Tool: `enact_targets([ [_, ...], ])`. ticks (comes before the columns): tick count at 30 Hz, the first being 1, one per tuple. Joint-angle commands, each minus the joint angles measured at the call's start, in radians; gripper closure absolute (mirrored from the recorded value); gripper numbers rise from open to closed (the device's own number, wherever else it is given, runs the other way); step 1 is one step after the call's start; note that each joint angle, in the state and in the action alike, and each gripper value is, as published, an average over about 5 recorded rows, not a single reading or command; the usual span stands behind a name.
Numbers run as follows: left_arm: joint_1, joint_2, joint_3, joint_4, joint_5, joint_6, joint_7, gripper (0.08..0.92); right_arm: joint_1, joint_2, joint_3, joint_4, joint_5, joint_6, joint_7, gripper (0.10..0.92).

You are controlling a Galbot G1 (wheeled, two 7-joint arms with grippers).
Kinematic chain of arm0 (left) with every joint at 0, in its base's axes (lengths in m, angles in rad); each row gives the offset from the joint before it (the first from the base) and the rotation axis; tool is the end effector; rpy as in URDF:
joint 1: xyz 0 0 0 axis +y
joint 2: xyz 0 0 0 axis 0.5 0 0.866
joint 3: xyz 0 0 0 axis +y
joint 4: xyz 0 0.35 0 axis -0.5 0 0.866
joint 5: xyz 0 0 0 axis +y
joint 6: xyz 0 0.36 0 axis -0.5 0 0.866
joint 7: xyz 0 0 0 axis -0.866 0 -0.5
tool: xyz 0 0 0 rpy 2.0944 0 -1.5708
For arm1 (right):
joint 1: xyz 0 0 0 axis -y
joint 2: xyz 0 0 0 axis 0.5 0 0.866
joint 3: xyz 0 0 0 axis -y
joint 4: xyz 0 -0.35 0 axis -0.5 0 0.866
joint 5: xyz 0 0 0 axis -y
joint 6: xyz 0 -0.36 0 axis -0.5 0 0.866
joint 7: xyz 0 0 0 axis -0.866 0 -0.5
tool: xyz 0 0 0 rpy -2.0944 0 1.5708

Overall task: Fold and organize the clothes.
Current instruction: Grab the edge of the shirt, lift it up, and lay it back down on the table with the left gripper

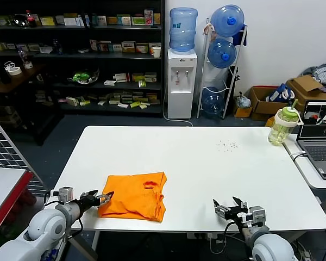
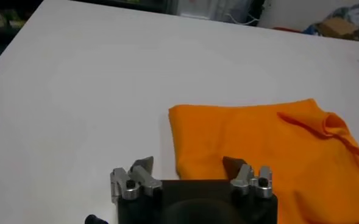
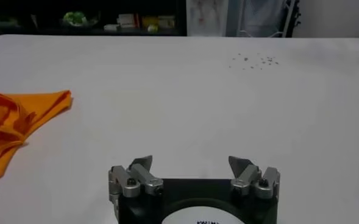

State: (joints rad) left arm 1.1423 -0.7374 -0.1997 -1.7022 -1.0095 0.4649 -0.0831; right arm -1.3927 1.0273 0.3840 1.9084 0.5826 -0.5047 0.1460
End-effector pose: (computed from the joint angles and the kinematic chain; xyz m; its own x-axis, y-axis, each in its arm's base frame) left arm 0.3095 0.1478 -0.3185 -0.7107 0.2708 0.6493 0.1944 0.9626 -0.1888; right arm 0.2413 -0.0789 -0.3228 -0.7944 -0.1507 0.5884 -0.1551 0.9869 0.0434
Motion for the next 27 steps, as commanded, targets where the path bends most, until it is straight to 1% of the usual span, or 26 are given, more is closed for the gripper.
enact_targets([
  [1, -0.007, -0.006, 0.015, 0.032, 0.023, -0.003, 0.022, 0.255, -0.001, 0.000, 0.001, 0.001, 0.000, -0.001, 0.003, 0.203],
  [15, 0.009, -0.011, 0.005, -0.006, 0.022, -0.017, 0.017, 0.662, -0.002, 0.001, 0.000, 0.001, -0.001, -0.001, 0.007, 0.203],
  [18, 0.019, -0.010, -0.008, -0.038, 0.028, -0.028, 0.010, 0.749, -0.002, 0.002, -0.001, 0.001, -0.001, 0.000, 0.007, 0.203],
  [22, 0.036, -0.007, -0.030, -0.117, 0.047, -0.031, -0.012, 0.860, -0.003, 0.005, -0.001, -0.001, -0.002, 0.003, 0.006, 0.203],
  [24, 0.047, 0.000, -0.037, -0.164, 0.072, -0.026, -0.027, 0.895, -0.004, 0.005, -0.001, -0.002, -0.003, 0.004, 0.006, 0.203],
  [27, 0.067, 0.018, -0.048, -0.232, 0.131, -0.006, -0.048, 0.906, -0.001, 0.003, 0.000, -0.003, -0.002, 0.007, 0.004, 0.203],
])
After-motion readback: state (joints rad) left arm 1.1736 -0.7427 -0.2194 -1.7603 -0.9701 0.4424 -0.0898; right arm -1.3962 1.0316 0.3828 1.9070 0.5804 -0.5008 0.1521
